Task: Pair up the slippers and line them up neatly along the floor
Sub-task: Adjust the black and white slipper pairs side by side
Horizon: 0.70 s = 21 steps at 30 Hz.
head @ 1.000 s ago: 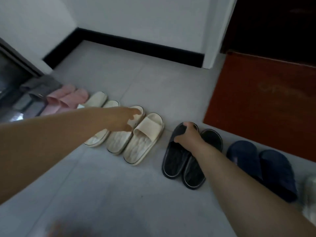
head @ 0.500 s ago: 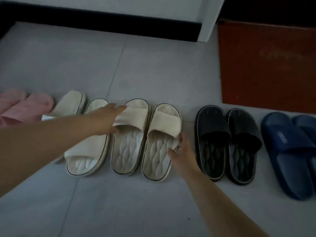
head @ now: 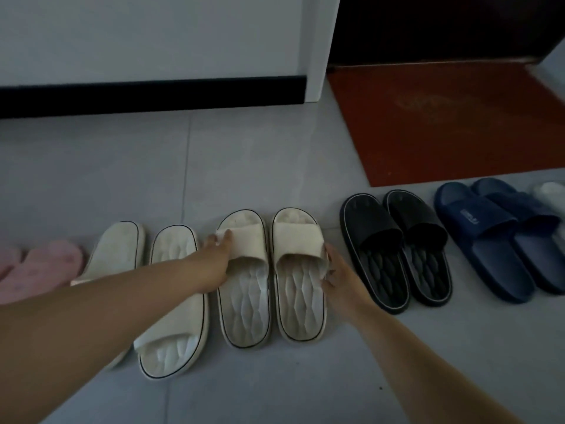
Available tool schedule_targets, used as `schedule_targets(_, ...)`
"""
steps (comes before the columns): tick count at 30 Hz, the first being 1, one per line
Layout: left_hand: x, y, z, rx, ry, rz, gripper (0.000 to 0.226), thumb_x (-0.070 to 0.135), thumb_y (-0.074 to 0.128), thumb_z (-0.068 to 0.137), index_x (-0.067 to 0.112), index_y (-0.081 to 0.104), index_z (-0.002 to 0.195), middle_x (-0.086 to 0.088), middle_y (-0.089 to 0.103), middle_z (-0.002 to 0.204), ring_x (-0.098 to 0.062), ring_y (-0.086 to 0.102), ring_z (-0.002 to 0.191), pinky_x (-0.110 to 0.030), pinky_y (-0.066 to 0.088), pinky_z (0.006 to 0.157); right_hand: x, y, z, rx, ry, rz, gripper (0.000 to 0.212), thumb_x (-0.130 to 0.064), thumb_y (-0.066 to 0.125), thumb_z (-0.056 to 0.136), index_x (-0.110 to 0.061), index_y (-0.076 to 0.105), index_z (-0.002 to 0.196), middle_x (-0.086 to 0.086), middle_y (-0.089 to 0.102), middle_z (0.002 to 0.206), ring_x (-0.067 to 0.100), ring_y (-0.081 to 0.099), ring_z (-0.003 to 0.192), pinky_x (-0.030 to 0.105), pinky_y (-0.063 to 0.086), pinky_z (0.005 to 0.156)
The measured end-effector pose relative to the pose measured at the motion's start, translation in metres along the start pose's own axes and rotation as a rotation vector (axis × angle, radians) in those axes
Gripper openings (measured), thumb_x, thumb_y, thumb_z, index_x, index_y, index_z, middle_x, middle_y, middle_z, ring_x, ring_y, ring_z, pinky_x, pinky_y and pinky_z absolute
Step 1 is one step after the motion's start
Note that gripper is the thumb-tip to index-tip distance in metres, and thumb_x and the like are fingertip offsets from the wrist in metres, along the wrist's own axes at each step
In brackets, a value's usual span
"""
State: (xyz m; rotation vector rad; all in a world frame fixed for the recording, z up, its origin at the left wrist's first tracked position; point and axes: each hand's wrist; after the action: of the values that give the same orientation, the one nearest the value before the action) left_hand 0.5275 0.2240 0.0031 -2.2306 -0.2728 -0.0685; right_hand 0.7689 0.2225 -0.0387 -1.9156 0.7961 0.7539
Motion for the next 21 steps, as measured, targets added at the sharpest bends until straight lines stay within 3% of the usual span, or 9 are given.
schedule_targets(3,0.005,0.0,0.005,0.044,-0.024,-0.045,0.073,0.003,0.045,0.088,0.011,0.001,0.146,-0.023,0.021,0.147,-0.04,0.044,0.124,-0.042,0.042,0.097,0.004,-0.003,0.006,-0.013,0.021,-0.014,0.068,-0.007,0.051,0.089,-0.034,0.023,0.144,0.003,0.056,0.128,0.019,0.056,0.114,0.038,0.045,0.1)
schedule_targets(6,0.003,-0.002,0.009,0.054,-0.038,-0.075,0.067,-0.003,0.043,0.085,0.011,0.012,0.143,-0.024,0.034,0.138,-0.04,0.048,0.117,-0.041,0.044,0.09,0.001,-0.002,0.013,0.032,0.052,-0.045,0.059,-0.014,0.046,0.092,-0.039,0.025,0.142,0.003,0.056,0.127,0.02,0.056,0.11,0.028,0.042,0.094)
schedule_targets(10,0.0,-0.003,0.009,0.051,-0.016,-0.139,0.07,0.004,0.045,0.087,0.016,0.009,0.146,-0.022,0.034,0.138,-0.039,0.047,0.119,-0.036,0.043,0.091,-0.003,-0.006,0.018,0.086,0.066,-0.063,0.051,-0.014,0.041,0.094,-0.038,0.034,0.138,0.004,0.06,0.122,0.019,0.058,0.101,0.028,0.044,0.086)
schedule_targets(14,0.001,-0.001,0.014,0.064,-0.015,-0.174,0.07,0.006,0.048,0.087,0.017,0.01,0.146,-0.024,0.035,0.136,-0.04,0.048,0.117,-0.038,0.044,0.093,-0.001,-0.012,0.019,0.11,0.071,-0.044,0.05,-0.013,0.042,0.094,-0.039,0.035,0.137,0.003,0.059,0.123,0.021,0.059,0.104,0.037,0.049,0.092)
schedule_targets(21,0.006,-0.001,0.024,0.1,-0.036,-0.175,0.069,0.004,0.049,0.085,0.018,0.015,0.144,-0.025,0.039,0.131,-0.042,0.051,0.113,-0.038,0.044,0.09,0.001,-0.017,0.024,0.105,0.068,-0.062,0.048,-0.017,0.038,0.096,-0.038,0.032,0.139,0.001,0.058,0.127,0.02,0.057,0.109,0.033,0.047,0.091)
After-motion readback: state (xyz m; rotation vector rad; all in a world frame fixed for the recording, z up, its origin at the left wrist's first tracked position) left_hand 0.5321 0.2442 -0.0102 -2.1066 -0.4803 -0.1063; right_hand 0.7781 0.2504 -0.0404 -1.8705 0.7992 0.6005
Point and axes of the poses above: each hand's wrist, its own z-axis towards the middle knuckle, its own y-axis out of the palm, x = y × z
